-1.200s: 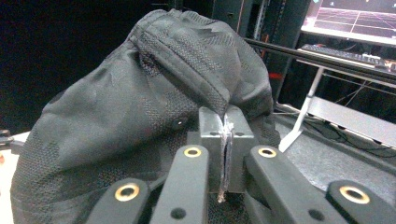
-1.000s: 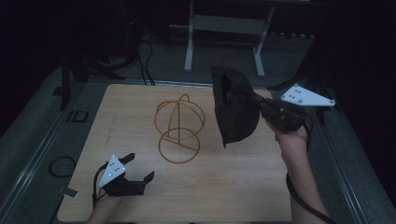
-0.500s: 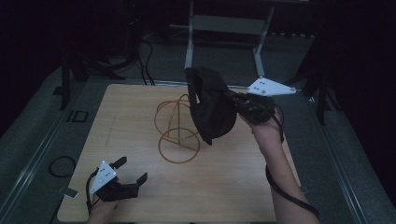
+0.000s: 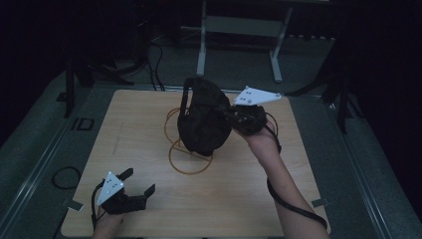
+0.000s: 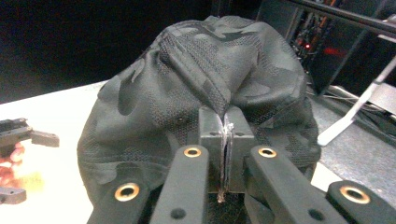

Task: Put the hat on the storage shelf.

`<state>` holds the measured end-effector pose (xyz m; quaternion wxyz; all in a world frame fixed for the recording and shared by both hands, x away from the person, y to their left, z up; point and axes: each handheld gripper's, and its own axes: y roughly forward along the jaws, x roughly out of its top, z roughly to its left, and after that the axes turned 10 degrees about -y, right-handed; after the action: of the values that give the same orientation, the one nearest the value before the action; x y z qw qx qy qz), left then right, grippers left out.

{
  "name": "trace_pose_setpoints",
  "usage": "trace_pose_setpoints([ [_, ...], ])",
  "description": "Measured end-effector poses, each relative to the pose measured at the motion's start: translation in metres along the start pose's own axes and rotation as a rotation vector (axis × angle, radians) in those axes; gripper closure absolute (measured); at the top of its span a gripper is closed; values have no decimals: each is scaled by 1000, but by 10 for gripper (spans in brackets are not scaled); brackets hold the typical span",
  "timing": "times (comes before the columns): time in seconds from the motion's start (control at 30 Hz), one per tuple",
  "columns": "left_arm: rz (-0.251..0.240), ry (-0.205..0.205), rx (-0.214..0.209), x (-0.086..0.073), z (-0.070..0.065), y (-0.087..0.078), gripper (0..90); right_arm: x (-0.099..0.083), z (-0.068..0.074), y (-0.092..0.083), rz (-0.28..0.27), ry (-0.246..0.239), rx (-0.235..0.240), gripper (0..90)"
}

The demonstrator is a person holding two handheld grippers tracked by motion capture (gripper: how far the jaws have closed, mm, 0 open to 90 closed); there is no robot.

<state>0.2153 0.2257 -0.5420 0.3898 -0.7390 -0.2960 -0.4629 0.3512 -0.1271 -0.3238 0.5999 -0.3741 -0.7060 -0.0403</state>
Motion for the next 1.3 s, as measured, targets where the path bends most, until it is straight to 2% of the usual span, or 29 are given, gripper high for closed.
trace_pose_setpoints([
  [0.2, -2, -5, -7, -1, 1, 0, 29, 2, 9, 15, 16, -8, 37, 884],
  [0.33, 12, 11, -3, -1, 0, 1, 45, 3, 13, 22, 20, -4, 52, 884],
  [0.47, 14, 24, -10, -2, -3, 1, 50, 0, 15, 31, 34, -3, 52, 883],
  [0.7, -10, 8, -7, -1, -2, 0, 50, -4, 17, 42, 37, 19, 59, 878],
  [0.8, -12, 1, -8, -2, -1, 0, 50, -3, 19, 44, 43, 0, 45, 865],
  [1.07, -8, 2, -18, -2, -3, 0, 50, 0, 24, 48, 39, -12, 41, 758],
  [1.17, -10, 0, -20, -3, -3, 0, 50, 1, 26, 49, 38, -18, 41, 744],
  [1.3, -16, -2, -20, -3, -3, 0, 50, 5, 26, 48, 20, -19, 38, 618],
])
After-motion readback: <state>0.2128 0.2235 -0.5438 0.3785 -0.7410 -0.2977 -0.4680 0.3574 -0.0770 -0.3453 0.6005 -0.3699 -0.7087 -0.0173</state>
